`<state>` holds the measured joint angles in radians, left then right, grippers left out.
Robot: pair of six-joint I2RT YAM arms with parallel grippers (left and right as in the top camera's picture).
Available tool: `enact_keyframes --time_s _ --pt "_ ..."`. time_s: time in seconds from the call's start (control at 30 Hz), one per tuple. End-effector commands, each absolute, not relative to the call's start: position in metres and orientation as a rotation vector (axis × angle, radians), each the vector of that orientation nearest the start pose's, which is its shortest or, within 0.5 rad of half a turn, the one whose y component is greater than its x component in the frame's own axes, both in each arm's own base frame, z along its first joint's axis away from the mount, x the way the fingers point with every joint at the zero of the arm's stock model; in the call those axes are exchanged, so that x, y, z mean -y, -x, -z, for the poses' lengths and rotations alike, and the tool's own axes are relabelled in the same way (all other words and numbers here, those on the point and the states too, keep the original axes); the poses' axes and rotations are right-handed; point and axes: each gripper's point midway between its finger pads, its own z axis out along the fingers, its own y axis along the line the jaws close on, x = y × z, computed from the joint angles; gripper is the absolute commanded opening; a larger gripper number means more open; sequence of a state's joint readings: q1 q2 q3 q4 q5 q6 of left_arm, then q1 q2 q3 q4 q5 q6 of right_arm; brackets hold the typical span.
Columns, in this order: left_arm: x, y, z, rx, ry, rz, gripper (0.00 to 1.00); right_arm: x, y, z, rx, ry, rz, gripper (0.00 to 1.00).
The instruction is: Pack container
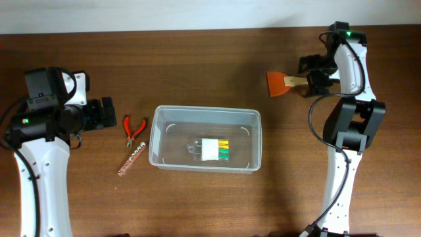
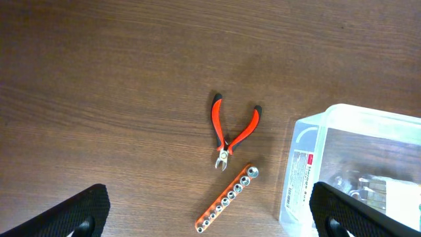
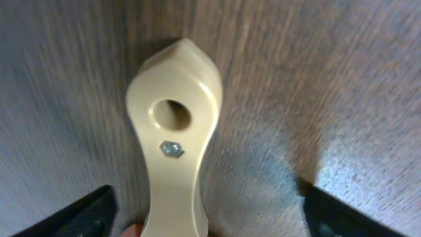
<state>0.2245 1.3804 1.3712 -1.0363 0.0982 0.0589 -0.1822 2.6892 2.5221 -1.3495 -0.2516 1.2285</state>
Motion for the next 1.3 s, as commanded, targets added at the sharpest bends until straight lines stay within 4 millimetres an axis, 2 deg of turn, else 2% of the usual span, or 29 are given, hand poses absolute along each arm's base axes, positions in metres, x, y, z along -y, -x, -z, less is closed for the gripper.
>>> enact_keyframes --time_s 0.0,0.17,0.27,0.37,0.43,0.73,0.83,1.07,1.13,1.23,1.27 --pt "-0.0568 -0.3364 -0.2207 -2.596 0.189 0.046 0.99 0.0497 -0.5165 0.0151 -2.468 -2.088 -0.342 0.81" --pt "-0.0568 -0.3364 -0.2207 -2.596 0.188 0.046 0.99 0.0451 -0.5151 0.0148 -2.481 -2.089 -0.347 0.8" --pt "-0.0568 -0.3363 -0.2208 -2.596 0.188 0.046 0.99 0.0433 -0.5151 0.0145 -2.485 -2.091 -0.359 0.75" --pt "-0.0568 -0.3364 -0.2208 -2.595 0.188 0.046 0.99 0.0417 -0.5154 0.0145 -2.488 -2.087 -0.359 0.66" --pt "-0.0568 -0.3364 -0.2208 -2.595 0.188 0.046 0.99 0.0413 -0.5154 0.0144 -2.489 -2.087 -0.36 0.53" --pt "-0.0568 -0.3364 -0.2208 -2.596 0.188 0.046 0.99 0.0402 -0.5154 0.0143 -2.491 -2.086 -0.365 0.39" --pt "-0.0568 -0.3364 -0.2208 -2.596 0.188 0.046 0.99 0.0402 -0.5154 0.0143 -2.491 -2.086 -0.365 0.31" --pt "-0.0568 -0.3364 -0.2208 -2.596 0.188 0.046 0.99 0.0402 -0.5154 0.0143 -2.492 -2.086 -0.365 0.29" --pt "-0.0568 -0.3364 -0.2208 -2.596 0.188 0.046 0.99 0.0403 -0.5154 0.0143 -2.492 -2.085 -0.364 0.22" --pt "-0.0568 -0.3364 -0.2208 -2.596 0.188 0.046 0.99 0.0403 -0.5154 0.0143 -2.493 -2.084 -0.364 0.05" --pt "-0.0568 -0.3364 -0.2208 -2.596 0.188 0.046 0.99 0.0403 -0.5154 0.0143 -2.496 -2.079 -0.365 0.04"
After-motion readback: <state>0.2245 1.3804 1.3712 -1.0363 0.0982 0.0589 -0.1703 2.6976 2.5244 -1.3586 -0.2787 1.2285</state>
